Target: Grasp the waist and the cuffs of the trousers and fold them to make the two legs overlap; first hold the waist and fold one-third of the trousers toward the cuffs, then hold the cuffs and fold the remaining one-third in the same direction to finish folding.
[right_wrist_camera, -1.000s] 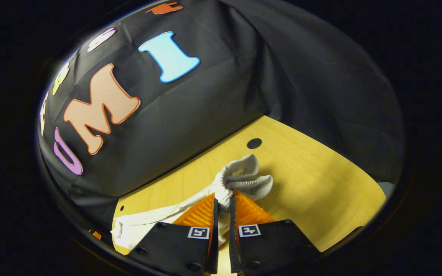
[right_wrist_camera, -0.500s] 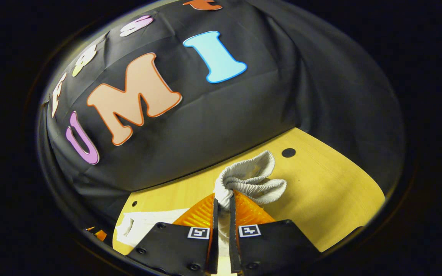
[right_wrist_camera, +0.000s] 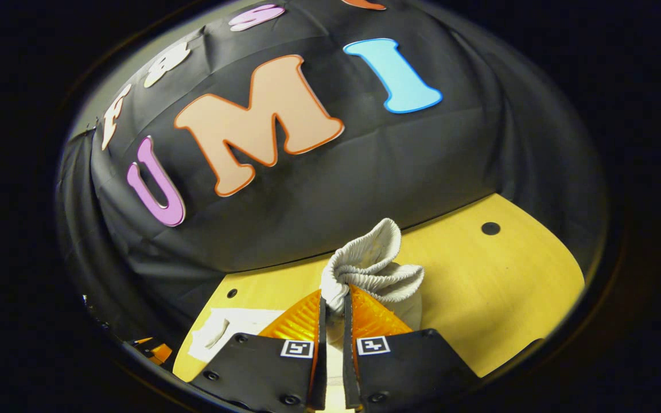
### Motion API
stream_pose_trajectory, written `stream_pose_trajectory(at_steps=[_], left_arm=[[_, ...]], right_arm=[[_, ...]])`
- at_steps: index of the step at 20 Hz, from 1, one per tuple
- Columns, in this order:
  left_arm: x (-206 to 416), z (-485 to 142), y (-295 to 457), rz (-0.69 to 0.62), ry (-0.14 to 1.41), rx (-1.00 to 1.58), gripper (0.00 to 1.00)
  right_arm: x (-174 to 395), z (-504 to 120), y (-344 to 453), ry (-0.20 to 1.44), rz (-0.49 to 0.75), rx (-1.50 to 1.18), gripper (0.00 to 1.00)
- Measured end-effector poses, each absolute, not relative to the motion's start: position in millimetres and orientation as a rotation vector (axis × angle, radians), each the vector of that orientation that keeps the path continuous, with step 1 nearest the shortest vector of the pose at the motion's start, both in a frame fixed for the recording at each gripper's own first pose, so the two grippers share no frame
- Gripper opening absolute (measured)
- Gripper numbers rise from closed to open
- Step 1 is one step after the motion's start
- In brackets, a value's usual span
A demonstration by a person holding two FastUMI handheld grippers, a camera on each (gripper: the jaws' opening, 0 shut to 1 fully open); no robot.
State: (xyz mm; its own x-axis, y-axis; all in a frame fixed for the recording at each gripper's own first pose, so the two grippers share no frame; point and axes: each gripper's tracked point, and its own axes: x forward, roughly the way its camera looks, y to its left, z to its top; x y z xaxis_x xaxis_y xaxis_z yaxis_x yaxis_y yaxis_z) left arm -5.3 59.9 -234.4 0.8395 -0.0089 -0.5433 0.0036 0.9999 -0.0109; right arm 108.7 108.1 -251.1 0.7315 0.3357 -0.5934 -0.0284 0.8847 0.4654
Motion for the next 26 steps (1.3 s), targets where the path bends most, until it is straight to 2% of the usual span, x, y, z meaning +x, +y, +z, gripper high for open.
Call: stream_pose_trajectory(at_steps=[7,12,15,16,18,19,20,23,24,26], left_arm=[[-32.2,-233.9,100.4,0.058,0.591,-0.004,0.97],[-47.3,-240.6,117.4,0.088,0.61,0.005,0.97],[-47.8,-246.0,126.2,0.095,0.619,0.002,0.97],[-48.1,-248.3,128.5,0.097,0.622,-0.004,0.97],[-44.6,-255.8,132.4,0.099,0.629,-0.024,0.97],[-42.1,-259.5,133.4,0.098,0.634,-0.037,0.97],[-39.6,-262.7,135.1,0.097,0.64,-0.047,0.98],[-27.7,-272.5,143.9,0.081,0.642,-0.078,0.97],[-20.9,-276.8,145.9,0.071,0.642,-0.093,0.97],[-5.9,-284.9,147.4,0.041,0.646,-0.127,0.97]], right_arm=[[86.2,-285.0,190.5,0.802,0.349,0.405,0.13],[84.8,-332.4,222.1,0.927,0.431,0.327,0.13],[87.6,-327.1,218.6,0.995,0.447,0.263,0.14],[88.5,-325.0,217.0,1.005,0.45,0.24,0.18],[89.4,-317.1,218.7,1.016,0.472,0.221,0.21],[90.7,-316.0,218.9,1.018,0.486,0.219,0.27],[93.1,-310.5,216.9,1.023,0.497,0.223,0.39],[97.4,-297.2,209.8,1.004,0.513,0.224,0.95],[103.1,-290.8,203.6,0.998,0.507,0.216,0.91],[111.0,-281.6,194.2,0.987,0.494,0.219,0.91]])
